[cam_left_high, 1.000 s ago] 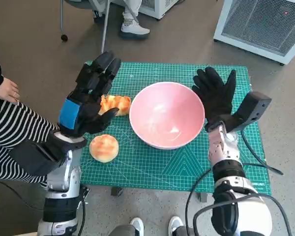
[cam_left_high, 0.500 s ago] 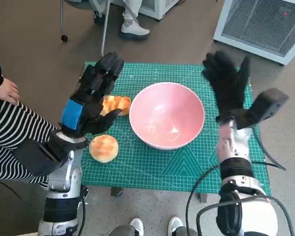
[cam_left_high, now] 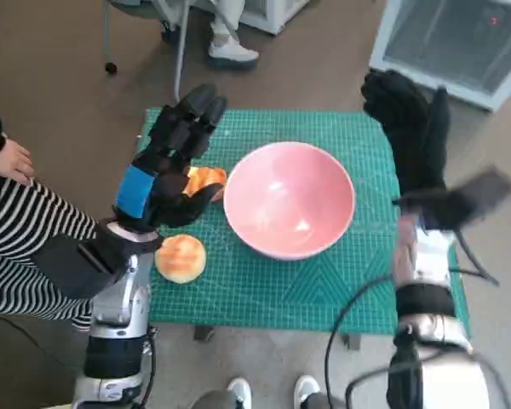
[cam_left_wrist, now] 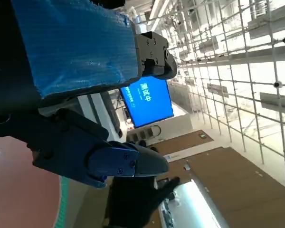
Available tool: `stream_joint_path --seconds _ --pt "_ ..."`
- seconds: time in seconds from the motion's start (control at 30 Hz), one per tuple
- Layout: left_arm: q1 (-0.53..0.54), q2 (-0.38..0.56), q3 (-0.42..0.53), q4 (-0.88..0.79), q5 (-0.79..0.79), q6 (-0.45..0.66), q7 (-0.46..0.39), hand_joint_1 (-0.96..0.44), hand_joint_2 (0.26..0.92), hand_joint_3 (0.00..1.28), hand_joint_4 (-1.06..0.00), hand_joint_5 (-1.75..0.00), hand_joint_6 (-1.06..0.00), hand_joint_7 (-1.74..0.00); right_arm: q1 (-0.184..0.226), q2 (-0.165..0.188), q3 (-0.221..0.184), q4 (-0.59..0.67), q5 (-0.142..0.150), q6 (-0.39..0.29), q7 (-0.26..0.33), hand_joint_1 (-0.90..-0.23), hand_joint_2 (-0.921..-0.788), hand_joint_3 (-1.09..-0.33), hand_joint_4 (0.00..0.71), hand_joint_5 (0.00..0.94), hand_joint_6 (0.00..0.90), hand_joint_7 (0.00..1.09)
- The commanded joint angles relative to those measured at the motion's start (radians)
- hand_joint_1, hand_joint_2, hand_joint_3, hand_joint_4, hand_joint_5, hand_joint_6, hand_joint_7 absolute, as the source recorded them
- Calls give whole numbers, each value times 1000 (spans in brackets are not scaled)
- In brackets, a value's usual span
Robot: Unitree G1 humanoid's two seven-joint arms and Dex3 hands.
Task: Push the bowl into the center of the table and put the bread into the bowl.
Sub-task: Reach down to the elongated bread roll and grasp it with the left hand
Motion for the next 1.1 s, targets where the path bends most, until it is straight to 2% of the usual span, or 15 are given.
stream_joint_path --seconds 0.03,0.23,0.33,0.5,0.73,1.1 --pt "-83 -11 -16 -18 -37 19 -27 -650 921 284 -192 -4 -6 -635 133 -16 66 -220 -24 5 32 -792 -921 -781 231 14 151 444" --pt "-110 -8 -22 -10 -35 -5 -56 -651 921 284 -192 -4 0 -690 181 -20 102 -332 -23 62 13 -809 -921 -781 223 6 114 515" --pt "-121 -8 -23 1 -32 -17 -70 -654 921 283 -194 -5 1 -700 196 -20 114 -375 -24 90 3 -830 -921 -774 226 5 95 571" --pt "-133 -5 -25 9 -29 -18 -86 -650 920 278 -199 -9 1 -704 215 -17 125 -435 -24 132 -7 -847 -921 -755 228 4 82 598" --pt "-133 0 -22 6 -26 -10 -90 -651 914 268 -201 -11 1 -700 227 -10 136 -474 -15 161 -11 -854 -921 -739 226 3 72 613" --pt "-136 48 -1 4 -29 -12 -110 -662 916 253 -189 -7 1 -672 225 -6 139 -463 -8 157 -10 -854 -921 -737 227 2 60 628"
